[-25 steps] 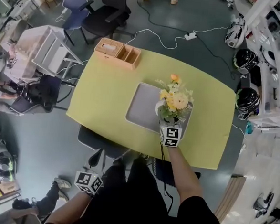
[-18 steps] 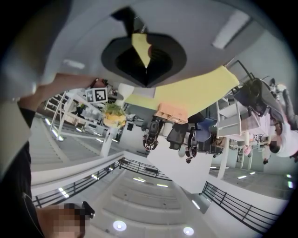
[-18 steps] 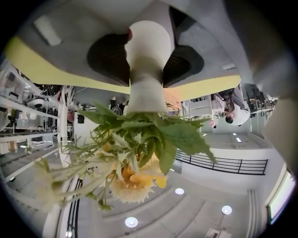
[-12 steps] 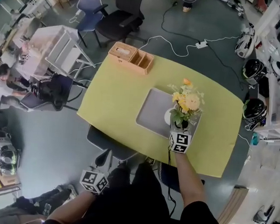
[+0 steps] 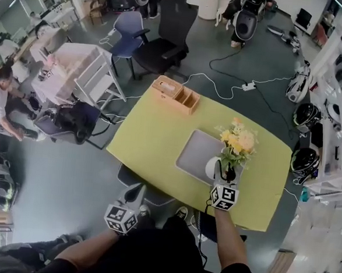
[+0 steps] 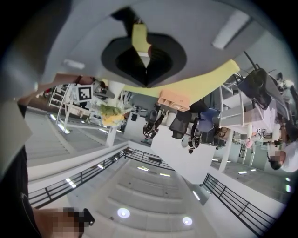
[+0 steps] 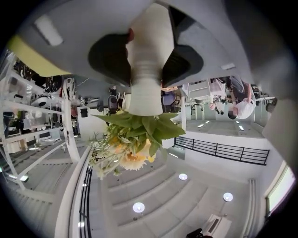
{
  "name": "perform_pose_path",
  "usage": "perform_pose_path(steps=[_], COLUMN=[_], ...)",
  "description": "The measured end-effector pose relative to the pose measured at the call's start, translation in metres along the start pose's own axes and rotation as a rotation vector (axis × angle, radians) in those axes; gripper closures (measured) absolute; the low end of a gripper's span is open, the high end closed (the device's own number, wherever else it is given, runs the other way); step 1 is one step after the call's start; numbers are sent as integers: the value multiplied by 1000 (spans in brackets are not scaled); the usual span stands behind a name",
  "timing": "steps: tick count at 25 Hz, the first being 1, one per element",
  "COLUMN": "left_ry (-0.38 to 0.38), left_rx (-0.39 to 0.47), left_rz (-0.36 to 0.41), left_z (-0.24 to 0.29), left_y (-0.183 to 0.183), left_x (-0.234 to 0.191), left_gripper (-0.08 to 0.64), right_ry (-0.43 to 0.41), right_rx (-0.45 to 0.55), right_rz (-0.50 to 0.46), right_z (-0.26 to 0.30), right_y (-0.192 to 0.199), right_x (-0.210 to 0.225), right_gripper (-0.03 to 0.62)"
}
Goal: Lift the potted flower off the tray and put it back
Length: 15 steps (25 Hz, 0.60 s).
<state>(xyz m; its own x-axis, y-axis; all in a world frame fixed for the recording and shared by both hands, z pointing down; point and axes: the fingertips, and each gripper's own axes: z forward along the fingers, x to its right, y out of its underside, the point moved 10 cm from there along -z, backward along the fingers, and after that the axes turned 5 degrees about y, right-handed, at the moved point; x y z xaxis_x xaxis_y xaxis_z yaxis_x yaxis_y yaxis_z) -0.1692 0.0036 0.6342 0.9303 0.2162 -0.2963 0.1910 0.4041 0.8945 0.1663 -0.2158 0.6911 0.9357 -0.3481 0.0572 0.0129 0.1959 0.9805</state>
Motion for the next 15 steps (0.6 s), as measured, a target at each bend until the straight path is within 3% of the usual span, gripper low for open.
perform_pose_path(steps=[15], left_ry=[118], left_rx=[101], left_rz=[2], left_z=[-34], left_y=[-38], left_x=[-22], left_gripper=[552], right_ry=[6], right_rx=[150], right_rz=[8], right_z=[-118], right_y=[-105], right_x=[-89], right_gripper=[379])
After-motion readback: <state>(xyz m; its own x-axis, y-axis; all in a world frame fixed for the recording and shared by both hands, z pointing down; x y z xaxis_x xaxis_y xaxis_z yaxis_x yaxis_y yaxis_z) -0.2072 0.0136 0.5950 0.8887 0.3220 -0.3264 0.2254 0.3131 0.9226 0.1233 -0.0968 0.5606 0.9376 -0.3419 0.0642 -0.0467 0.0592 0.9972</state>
